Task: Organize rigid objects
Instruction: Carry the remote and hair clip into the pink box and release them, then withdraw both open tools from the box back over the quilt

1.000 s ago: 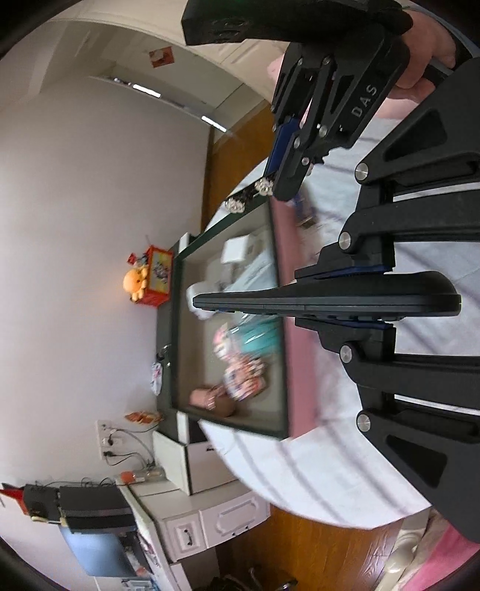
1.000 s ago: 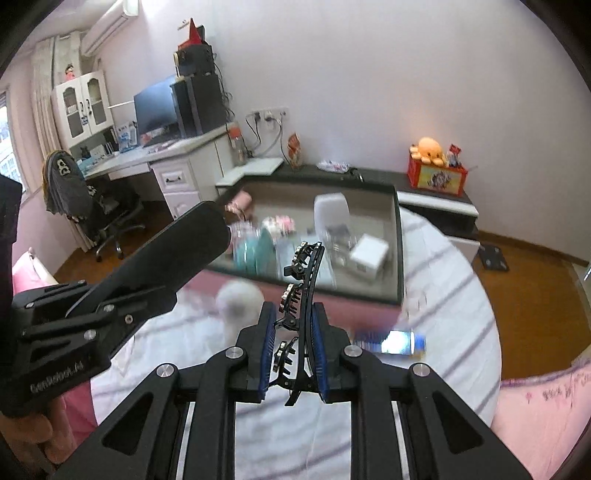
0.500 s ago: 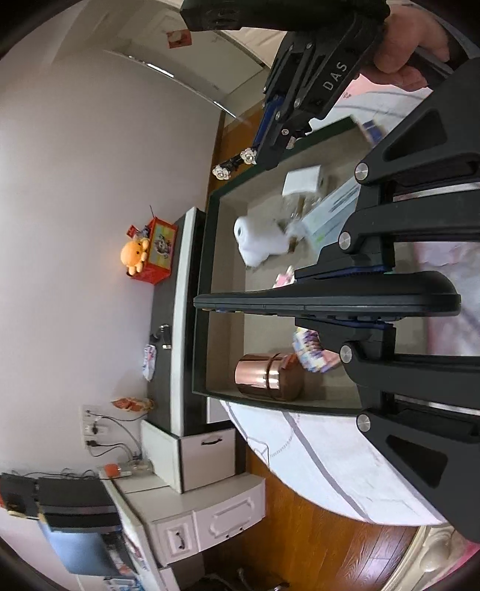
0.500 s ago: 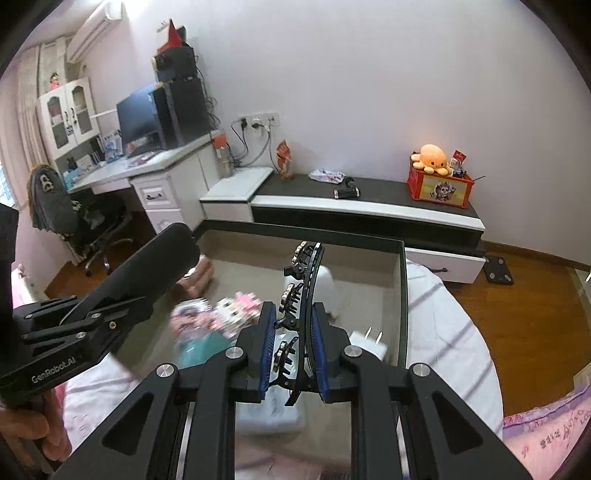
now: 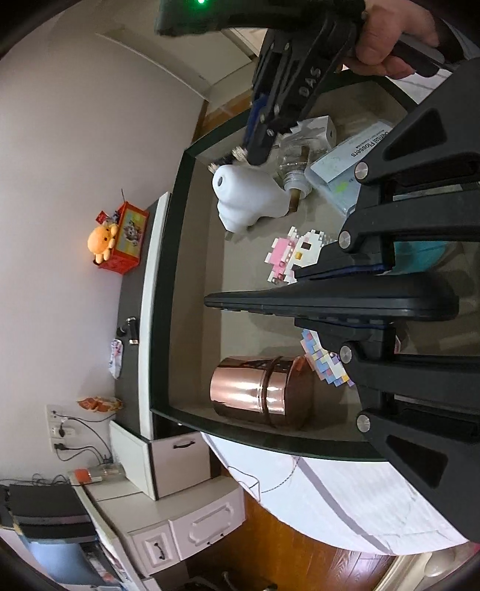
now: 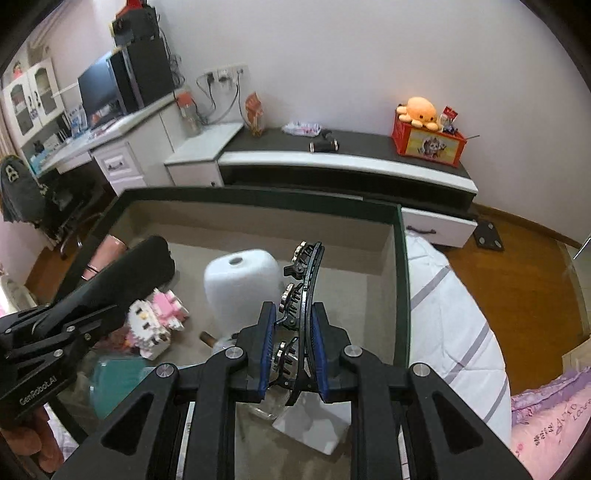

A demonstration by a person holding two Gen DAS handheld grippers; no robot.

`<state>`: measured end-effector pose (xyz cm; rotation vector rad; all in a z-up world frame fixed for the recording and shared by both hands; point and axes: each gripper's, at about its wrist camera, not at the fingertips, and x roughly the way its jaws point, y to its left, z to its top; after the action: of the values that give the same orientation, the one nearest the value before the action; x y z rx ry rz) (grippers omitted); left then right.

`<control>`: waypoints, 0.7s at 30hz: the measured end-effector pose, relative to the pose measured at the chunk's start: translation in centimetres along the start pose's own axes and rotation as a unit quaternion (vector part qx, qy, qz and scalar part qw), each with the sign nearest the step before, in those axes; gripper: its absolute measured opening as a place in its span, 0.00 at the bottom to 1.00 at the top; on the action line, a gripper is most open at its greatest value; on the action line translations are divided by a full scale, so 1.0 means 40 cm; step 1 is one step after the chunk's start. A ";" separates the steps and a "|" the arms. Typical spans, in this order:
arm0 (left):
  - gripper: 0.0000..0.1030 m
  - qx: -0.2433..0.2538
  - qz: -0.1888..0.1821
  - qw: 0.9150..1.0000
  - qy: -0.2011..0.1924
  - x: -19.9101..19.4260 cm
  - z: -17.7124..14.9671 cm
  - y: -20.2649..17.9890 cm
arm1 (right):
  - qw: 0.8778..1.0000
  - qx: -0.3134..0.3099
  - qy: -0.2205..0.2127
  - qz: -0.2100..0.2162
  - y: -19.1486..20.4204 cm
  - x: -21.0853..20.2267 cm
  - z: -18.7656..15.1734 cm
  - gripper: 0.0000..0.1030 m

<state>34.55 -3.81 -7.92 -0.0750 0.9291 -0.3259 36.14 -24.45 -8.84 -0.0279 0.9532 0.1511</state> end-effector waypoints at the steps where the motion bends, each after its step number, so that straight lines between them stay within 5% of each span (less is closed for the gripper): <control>1: 0.19 0.001 0.002 1.000 0.000 -0.002 -0.001 -0.002 | 1.000 -0.001 0.002 -0.001 0.000 0.001 -0.001 0.19; 2: 0.29 -0.001 0.000 1.000 -0.001 -0.004 0.000 -0.005 | 1.000 0.002 0.000 -0.002 -0.002 -0.003 0.001 0.19; 3: 0.52 -0.002 0.003 1.000 -0.002 -0.008 0.000 -0.006 | 1.000 0.006 -0.004 -0.007 -0.006 -0.008 0.000 0.21; 5: 0.63 -0.003 -0.005 1.000 -0.006 -0.016 0.001 -0.018 | 1.000 0.011 -0.004 -0.006 -0.007 -0.013 -0.001 0.42; 8: 0.99 0.016 0.025 0.999 -0.033 -0.051 -0.006 -0.049 | 1.000 0.013 -0.014 -0.001 -0.007 -0.032 -0.005 0.67; 10: 1.00 0.024 0.028 0.998 -0.045 -0.075 -0.009 -0.059 | 1.000 0.015 -0.019 0.006 -0.003 -0.039 -0.004 0.78; 15: 1.00 0.026 0.022 0.998 -0.060 -0.142 -0.017 -0.078 | 0.999 0.024 -0.034 0.008 0.005 -0.071 -0.020 0.84; 18: 1.00 0.024 0.025 0.997 -0.076 -0.195 -0.033 -0.087 | 0.998 0.032 -0.056 0.014 0.011 -0.118 -0.034 1.00; 21: 1.00 0.019 0.030 0.995 -0.092 -0.251 -0.053 -0.087 | 0.997 0.032 -0.069 0.017 0.025 -0.168 -0.041 1.00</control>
<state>26.45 -3.87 -0.71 -0.0406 0.7405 -0.2756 30.84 -24.42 -4.27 0.0563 0.8212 0.1517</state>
